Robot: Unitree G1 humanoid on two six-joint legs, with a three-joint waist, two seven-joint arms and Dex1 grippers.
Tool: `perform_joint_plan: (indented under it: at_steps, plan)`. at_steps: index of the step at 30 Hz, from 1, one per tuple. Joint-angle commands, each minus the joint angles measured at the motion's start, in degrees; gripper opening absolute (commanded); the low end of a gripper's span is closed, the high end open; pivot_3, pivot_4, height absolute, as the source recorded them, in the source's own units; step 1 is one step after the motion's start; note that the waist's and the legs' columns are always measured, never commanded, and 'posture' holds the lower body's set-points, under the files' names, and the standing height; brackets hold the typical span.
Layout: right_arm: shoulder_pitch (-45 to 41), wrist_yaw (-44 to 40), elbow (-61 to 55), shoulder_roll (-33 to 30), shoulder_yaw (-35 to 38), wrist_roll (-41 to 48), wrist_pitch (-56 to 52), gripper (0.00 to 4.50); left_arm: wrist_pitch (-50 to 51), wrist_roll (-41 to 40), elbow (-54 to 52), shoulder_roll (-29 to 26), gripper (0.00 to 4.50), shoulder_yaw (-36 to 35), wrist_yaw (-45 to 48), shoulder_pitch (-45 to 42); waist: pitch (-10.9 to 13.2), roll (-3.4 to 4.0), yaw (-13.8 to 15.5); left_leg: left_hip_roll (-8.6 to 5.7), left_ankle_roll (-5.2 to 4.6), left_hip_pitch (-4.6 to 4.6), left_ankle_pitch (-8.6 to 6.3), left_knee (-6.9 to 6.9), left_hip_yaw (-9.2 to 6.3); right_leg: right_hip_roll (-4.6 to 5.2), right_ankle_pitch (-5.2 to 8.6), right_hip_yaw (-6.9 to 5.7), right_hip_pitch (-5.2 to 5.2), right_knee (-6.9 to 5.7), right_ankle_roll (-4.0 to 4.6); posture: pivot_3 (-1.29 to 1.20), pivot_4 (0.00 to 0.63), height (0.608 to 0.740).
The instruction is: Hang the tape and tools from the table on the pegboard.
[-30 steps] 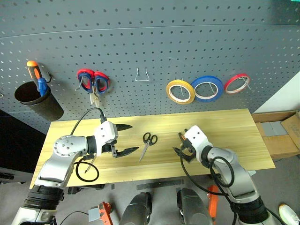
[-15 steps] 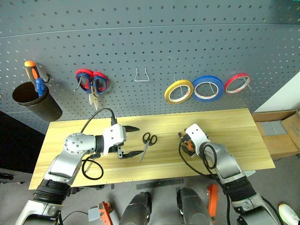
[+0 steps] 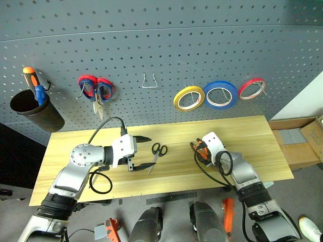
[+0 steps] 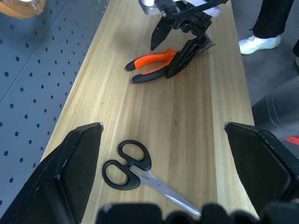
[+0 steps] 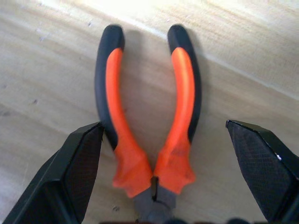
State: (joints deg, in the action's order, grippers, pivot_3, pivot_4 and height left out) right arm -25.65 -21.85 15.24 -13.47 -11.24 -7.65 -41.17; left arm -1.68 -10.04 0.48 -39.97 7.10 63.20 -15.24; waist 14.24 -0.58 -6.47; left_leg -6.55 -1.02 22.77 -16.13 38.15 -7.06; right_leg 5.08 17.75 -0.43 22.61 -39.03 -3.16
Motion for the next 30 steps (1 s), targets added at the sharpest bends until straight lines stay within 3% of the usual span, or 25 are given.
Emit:
perform_joint_plan:
  at_steps: [1, 4, 10, 20, 25, 30]
  plan:
    - [-0.5, 0.8, 3.3, 0.1, 0.3, 0.1, 0.8, 4.45, -0.7, 0.0, -1.3, 0.1, 4.50, 0.1, 0.1, 0.4, 0.0, 0.00, 0.0, 0.02, 0.00, -0.01, 0.00, 0.00, 0.01, -0.01, -0.01, 0.00, 0.00, 0.00, 0.02, -0.17, 0.268, 0.740]
    - [-0.9, 0.3, 5.1, -0.3, -0.2, 0.1, 1.3, 4.28, -0.7, 0.1, -1.5, 0.2, 4.50, 0.2, 0.0, 0.6, 0.0, 0.00, -0.1, 0.03, 0.01, -0.01, 0.01, 0.02, 0.03, -0.02, -0.02, 0.00, 0.00, -0.01, 0.03, -0.17, 0.264, 0.740]
    - [0.4, -1.3, 4.3, -2.1, -1.9, -0.7, 1.9, 2.79, -1.2, 0.3, -1.6, 0.5, 4.50, 0.1, -0.6, 1.6, 0.0, 0.00, 0.0, 0.03, 0.01, -0.03, 0.01, 0.04, 0.05, -0.02, -0.03, 0.01, -0.01, 0.00, 0.04, -0.18, 0.251, 0.740]
    - [2.6, -3.4, -7.2, -3.4, -5.7, -1.5, 4.7, 2.76, -0.4, -1.2, -0.6, 0.5, 4.50, -2.8, -2.7, 3.1, -0.1, 0.00, -0.1, 0.05, 0.02, 0.00, 0.01, 0.03, 0.05, -0.03, -0.03, 0.01, 0.03, -0.02, 0.04, -0.19, 0.245, 0.740]
    - [5.7, -6.8, -21.1, -2.6, -3.1, 3.9, 7.4, 2.75, 2.8, -4.7, -2.0, 1.4, 4.50, -9.9, -8.6, 5.9, -0.1, 0.00, -0.2, 0.06, 0.02, 0.13, 0.01, 0.02, 0.10, -0.03, -0.03, 0.05, 0.22, -0.06, 0.04, -0.20, 0.251, 0.740]
    - [7.4, -6.8, -37.1, 1.4, -1.3, 10.0, 0.1, 2.75, 12.5, -11.7, -10.0, 0.8, 4.50, -15.9, -10.8, 12.9, -0.1, 0.00, -0.8, 0.13, 0.03, 0.17, 0.00, -0.08, 0.20, -0.06, -0.03, 0.17, 0.41, -0.07, 0.04, -0.19, 0.256, 0.740]
